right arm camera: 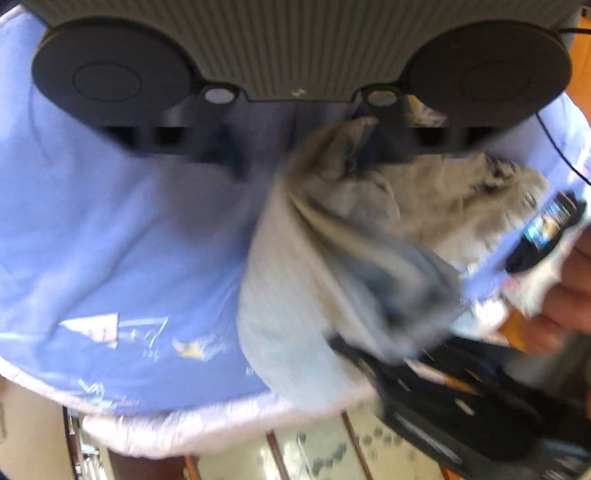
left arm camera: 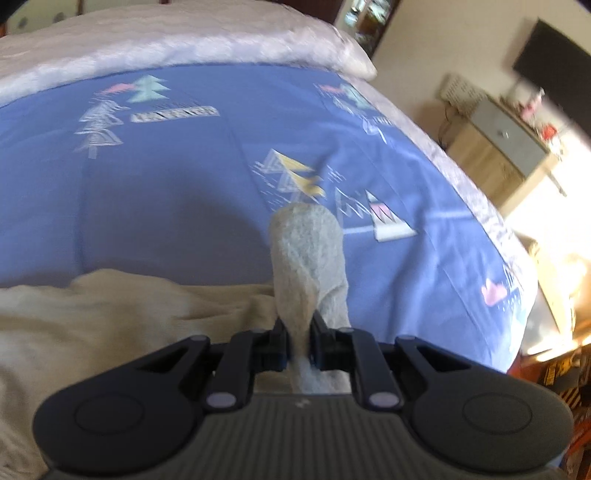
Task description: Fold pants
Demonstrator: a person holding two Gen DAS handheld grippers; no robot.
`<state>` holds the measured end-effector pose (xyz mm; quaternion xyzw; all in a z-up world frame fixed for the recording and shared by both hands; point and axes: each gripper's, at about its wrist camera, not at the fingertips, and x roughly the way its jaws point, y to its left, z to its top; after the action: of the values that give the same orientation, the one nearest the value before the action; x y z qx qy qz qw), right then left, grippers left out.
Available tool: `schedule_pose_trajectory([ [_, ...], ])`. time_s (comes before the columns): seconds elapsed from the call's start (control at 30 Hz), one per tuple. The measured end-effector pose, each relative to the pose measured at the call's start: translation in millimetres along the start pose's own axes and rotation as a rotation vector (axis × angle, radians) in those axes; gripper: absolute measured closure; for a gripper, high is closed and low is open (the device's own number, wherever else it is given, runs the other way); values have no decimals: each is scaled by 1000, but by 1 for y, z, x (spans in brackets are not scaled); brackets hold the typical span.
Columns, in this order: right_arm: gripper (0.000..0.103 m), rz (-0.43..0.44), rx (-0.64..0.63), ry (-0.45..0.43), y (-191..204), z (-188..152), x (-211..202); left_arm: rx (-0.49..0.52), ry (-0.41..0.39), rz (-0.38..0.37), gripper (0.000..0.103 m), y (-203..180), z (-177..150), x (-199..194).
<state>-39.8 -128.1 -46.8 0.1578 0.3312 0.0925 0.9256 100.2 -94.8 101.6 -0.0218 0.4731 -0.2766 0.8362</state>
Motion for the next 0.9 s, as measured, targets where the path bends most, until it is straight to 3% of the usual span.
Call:
schedule_pose_trajectory([
  [0.03,90,12,-13,13,10,3,3,-10,-19,12,91,11,0,-10],
  [0.13,90,25,-118,-42,40,15,2,-54,-79,56,91,50,0,-39],
  [0.3,90,132,-269,-72,96,36,16,-191,-132,117,90,134,-3,-81],
  [0.43,86,222,-378,-45,147,41,41,-288,-152,251,88,201,-22,-102],
  [0.47,82,249,-408,-25,159,41,49,-308,-153,296,82,214,-27,-102],
  [0.5,69,271,-446,2,169,39,57,-345,-137,353,62,230,-34,-101],
  [0.53,61,290,-487,31,179,36,66,-382,-115,390,52,244,-41,-100],
  [0.57,55,299,-516,51,186,32,71,-427,-101,410,48,256,-50,-100],
  [0.63,55,326,-523,54,187,34,67,-484,-106,366,47,271,-70,-103],
  [0.7,45,350,-507,39,176,35,57,-521,-117,337,42,275,-83,-104],
  [0.77,44,328,-463,37,161,38,52,-541,-135,345,36,275,-97,-107],
  [0.9,44,302,-258,63,119,52,47,-517,-154,401,29,262,-104,-105],
])
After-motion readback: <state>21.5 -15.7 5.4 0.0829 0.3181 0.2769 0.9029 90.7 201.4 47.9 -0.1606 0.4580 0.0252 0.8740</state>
